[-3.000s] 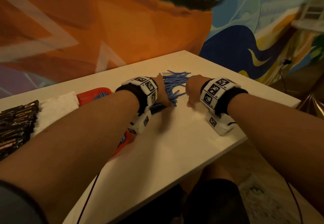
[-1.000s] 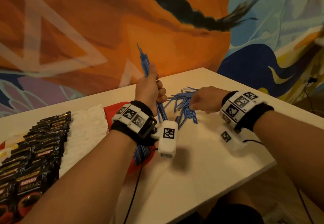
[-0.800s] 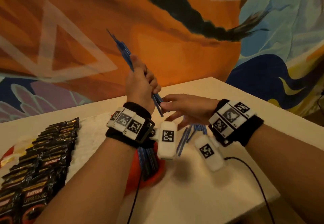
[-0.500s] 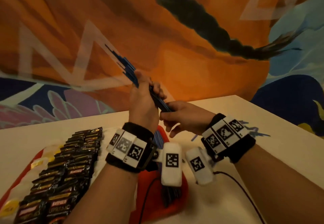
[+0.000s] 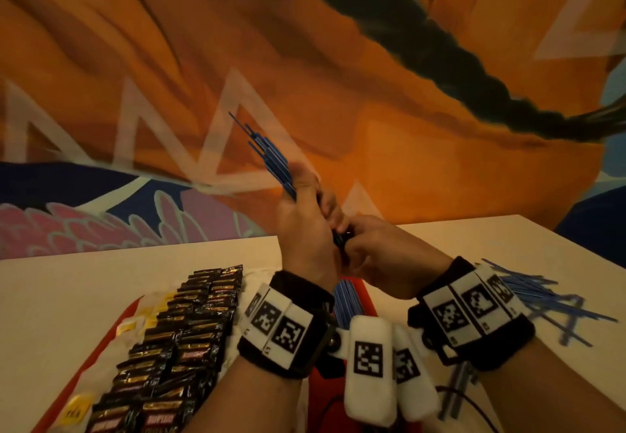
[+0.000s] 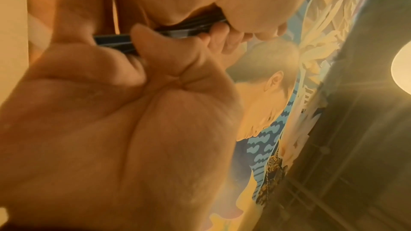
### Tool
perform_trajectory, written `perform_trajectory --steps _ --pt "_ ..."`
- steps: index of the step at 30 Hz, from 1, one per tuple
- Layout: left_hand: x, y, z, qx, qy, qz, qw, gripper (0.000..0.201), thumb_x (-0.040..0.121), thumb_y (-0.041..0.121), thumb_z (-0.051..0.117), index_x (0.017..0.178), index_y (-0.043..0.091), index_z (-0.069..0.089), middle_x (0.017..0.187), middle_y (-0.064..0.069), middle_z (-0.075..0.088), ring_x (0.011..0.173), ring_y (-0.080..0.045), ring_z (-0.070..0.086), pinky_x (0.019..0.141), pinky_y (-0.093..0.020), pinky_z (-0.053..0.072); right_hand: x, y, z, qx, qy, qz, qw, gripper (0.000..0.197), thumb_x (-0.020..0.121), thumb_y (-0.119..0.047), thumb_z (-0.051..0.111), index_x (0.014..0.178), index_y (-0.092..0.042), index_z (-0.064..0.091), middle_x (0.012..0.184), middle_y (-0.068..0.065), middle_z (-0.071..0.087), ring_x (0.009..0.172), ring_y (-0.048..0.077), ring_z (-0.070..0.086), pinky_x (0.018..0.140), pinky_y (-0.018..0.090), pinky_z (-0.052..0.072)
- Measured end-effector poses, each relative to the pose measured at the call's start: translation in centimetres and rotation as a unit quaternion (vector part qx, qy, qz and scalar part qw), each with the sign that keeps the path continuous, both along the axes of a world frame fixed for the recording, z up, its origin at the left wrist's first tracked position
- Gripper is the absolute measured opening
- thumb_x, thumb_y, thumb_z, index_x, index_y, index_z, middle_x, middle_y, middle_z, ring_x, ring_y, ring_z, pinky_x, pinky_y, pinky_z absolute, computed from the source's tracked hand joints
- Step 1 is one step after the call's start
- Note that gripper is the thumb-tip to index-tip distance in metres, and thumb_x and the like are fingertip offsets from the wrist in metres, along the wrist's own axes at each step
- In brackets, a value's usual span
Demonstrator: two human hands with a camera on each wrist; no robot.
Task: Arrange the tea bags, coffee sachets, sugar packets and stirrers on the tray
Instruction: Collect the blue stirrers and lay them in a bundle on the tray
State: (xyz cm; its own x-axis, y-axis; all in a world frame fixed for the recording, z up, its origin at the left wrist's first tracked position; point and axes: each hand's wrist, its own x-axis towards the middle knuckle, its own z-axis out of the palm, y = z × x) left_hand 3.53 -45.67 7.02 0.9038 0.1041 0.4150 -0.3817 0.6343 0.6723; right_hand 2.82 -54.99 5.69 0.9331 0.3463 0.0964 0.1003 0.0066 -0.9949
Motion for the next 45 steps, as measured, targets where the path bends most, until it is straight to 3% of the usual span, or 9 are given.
perform_trajectory --steps 3,6,9,15,19,24,29,43,45 --pt "-0.3 -0.3 0.0 0.038 -0.018 0.012 0.999 0.046 0.081 0.060 0.046 0.069 0.016 0.036 0.053 0.003 0.026 0.044 -0.012 0.023 0.043 -0.029 0.019 -0.6 -0.5 0.4 -0.003 -0.015 0.030 0.999 0.030 0.062 0.010 0.042 0.084 -0.009 0.052 0.078 0.013 0.044 0.067 0.027 0.040 0.061 0.034 0.029" --pt "0.0 0.0 -0.2 0.080 -0.031 0.038 0.996 0.047 0.082 0.059 0.049 0.064 0.018 0.035 0.052 0.005 0.024 0.044 -0.011 0.019 0.045 -0.029 0.013 -0.6 -2.1 0.8 -0.111 -0.074 0.067 0.989 0.052 0.071 0.007 0.048 0.119 -0.011 0.056 0.110 0.008 0.063 0.099 0.034 0.060 0.085 0.045 0.052" --pt "0.6 0.7 -0.8 0.203 -0.066 0.092 0.973 0.046 0.082 0.057 0.056 0.061 0.020 0.036 0.046 0.009 0.029 0.038 -0.008 0.024 0.041 -0.023 0.022 -0.7 -4.6 2.0 -0.231 -0.174 -0.028 0.957 0.063 0.087 -0.011 0.056 0.144 -0.030 0.039 0.137 -0.008 0.053 0.124 0.011 0.054 0.098 0.039 0.052" --pt "0.7 0.2 -1.9 0.473 -0.160 0.149 0.853 0.052 0.096 0.036 0.062 0.054 0.021 0.036 0.041 0.008 0.030 0.039 -0.010 0.024 0.043 -0.021 0.017 -3.3 -6.5 4.9 -0.100 -0.432 -0.306 0.842 0.048 0.095 -0.045 0.045 0.136 -0.022 0.052 0.129 -0.009 0.058 0.119 0.002 0.055 0.100 0.026 0.048" --pt "0.2 -0.5 -2.1 0.538 -0.197 0.145 0.807 0.052 0.098 0.027 0.061 0.053 0.024 0.035 0.043 0.006 0.032 0.041 -0.013 0.026 0.043 -0.023 0.019 -3.4 -4.9 4.6 -0.213 -0.434 -0.315 0.817 0.053 0.097 -0.053 0.035 0.137 -0.022 0.052 0.117 -0.017 0.056 0.103 -0.009 0.054 0.085 0.007 0.041" --pt "0.3 -0.2 -2.2 0.551 -0.185 0.137 0.802 0.045 0.094 0.012 0.060 0.054 0.020 0.041 0.045 0.007 0.037 0.043 -0.012 0.032 0.044 -0.021 0.023 -2.3 -3.8 3.2 -0.268 -0.412 -0.274 0.826 0.054 0.092 -0.055 0.039 0.128 -0.022 0.062 0.112 -0.017 0.059 0.099 -0.012 0.053 0.088 0.008 0.042" --pt "0.4 -0.1 -1.9 0.548 -0.188 0.133 0.804 0.050 0.099 0.023 0.059 0.053 0.025 0.037 0.040 0.007 0.035 0.040 -0.010 0.031 0.042 -0.021 0.023 -2.8 -4.7 4.1 -0.195 -0.496 -0.366 0.763 0.045 0.098 -0.045 0.045 0.132 -0.019 0.056 0.143 -0.001 0.048 0.127 0.007 0.047 0.097 0.023 0.046" --pt "0.6 -0.6 -2.7 0.603 -0.253 0.179 0.735 0.019 0.088 0.012 0.044 0.080 0.006 0.061 0.074 -0.007 0.062 0.061 -0.015 0.048 0.051 -0.029 0.037 -2.7 -3.2 2.8 -0.341 -0.421 -0.192 0.818 0.070 0.089 -0.067 0.026 0.129 -0.024 0.063 0.128 -0.010 0.065 0.115 -0.002 0.054 0.095 0.016 0.042" --pt "0.5 -0.7 -2.7 0.567 -0.223 0.165 0.775 0.026 0.091 0.022 0.046 0.070 0.010 0.056 0.061 0.003 0.058 0.054 -0.009 0.044 0.047 -0.029 0.035 -2.5 -3.5 3.0 -0.289 -0.418 -0.177 0.843 0.065 0.090 -0.065 0.028 0.132 -0.027 0.059 0.130 -0.014 0.061 0.117 -0.005 0.053 0.096 0.014 0.042"
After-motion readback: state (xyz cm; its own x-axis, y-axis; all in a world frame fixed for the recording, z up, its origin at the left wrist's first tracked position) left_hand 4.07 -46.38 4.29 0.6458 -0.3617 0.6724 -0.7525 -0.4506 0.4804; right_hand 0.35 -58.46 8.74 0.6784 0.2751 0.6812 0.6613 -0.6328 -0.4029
